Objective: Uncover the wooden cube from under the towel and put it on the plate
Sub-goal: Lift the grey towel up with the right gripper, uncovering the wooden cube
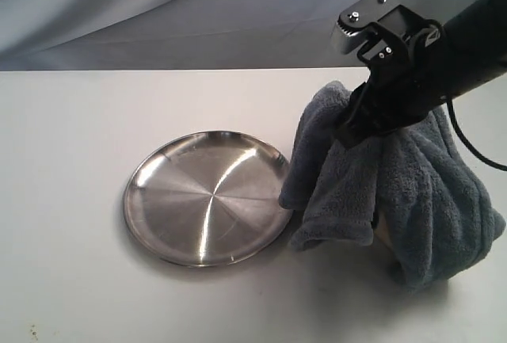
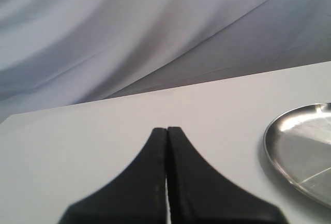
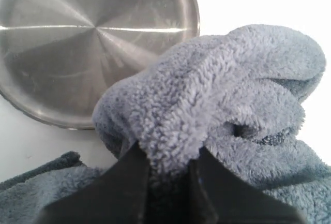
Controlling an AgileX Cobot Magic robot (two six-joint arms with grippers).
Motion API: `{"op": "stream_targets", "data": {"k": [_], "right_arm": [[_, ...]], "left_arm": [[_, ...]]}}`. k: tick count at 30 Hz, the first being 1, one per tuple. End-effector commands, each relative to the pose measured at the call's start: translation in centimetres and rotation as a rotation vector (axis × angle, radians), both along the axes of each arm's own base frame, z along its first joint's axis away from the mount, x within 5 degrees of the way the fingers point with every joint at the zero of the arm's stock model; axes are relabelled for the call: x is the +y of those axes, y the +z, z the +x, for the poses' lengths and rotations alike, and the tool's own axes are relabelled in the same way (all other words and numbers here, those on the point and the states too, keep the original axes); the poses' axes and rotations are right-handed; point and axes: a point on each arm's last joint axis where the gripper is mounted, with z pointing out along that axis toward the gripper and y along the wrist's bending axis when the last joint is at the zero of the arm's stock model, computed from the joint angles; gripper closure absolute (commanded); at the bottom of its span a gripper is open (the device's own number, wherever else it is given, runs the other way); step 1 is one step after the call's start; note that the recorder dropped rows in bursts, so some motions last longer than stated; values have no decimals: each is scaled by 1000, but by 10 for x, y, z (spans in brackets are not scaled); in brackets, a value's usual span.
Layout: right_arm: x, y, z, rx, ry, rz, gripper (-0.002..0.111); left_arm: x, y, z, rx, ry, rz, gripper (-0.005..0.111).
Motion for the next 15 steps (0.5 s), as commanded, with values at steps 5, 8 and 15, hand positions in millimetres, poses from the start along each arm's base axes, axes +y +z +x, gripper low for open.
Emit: {"op": "stream_targets", "data": {"k": [5, 8, 15], "right_arm": [[0, 24, -11, -72, -4, 75, 108], [0, 29, -14, -86, -4, 88, 108], [-1, 51, -26, -151, 25, 144, 108]], "left_arm": [[0, 1, 0, -13, -2, -10, 107], [0, 1, 0, -13, -2, -10, 107], [0, 1, 0, -13, -2, -10, 107]]}}
